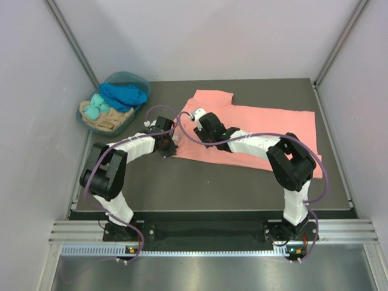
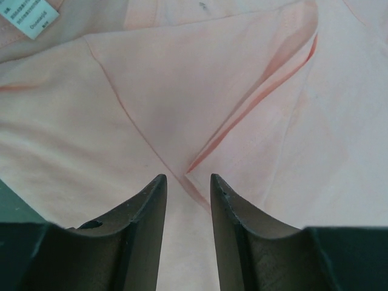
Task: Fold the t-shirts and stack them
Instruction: Fold the tshirt
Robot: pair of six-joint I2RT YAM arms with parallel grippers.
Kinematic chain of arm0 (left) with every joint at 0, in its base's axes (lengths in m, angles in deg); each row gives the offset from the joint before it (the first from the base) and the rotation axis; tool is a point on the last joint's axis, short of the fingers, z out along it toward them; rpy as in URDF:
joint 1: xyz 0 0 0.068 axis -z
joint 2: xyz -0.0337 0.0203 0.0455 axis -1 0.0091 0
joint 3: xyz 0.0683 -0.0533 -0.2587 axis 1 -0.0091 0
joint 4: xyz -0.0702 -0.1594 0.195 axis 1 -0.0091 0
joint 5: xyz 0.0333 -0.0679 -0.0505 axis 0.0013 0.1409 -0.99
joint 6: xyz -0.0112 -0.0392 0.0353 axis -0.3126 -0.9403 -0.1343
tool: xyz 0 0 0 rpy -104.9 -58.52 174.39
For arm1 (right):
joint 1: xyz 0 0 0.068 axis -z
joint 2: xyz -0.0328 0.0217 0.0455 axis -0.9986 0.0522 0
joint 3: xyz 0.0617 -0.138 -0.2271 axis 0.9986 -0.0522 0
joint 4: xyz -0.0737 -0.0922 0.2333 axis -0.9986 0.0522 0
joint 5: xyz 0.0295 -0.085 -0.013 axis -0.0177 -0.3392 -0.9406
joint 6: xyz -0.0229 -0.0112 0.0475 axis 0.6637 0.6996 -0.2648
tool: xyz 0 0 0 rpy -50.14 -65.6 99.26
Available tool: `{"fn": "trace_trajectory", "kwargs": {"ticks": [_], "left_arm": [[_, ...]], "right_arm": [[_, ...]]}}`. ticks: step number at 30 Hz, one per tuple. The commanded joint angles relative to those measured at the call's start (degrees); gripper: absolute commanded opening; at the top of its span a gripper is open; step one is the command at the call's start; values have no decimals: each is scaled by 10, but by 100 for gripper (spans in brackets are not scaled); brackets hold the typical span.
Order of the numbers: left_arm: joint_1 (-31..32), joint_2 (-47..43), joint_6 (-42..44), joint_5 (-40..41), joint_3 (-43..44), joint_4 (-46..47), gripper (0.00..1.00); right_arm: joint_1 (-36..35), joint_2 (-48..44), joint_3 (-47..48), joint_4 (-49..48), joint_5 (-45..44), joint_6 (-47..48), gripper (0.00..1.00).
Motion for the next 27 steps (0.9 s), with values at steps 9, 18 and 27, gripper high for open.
{"fn": "trace_trajectory", "kwargs": {"ticks": [9,18,27], "left_arm": [[-2,15,16,43,-21,-50,1],[-2,18,16,48,-24,-49,1],[-2,21,13,52,-30,-50,1]], "right_arm": [[-6,51,43,13,-33,27,33],[-6,58,40,4,-61,20,22],[-4,41,35,-7,-58,21,0]]}}
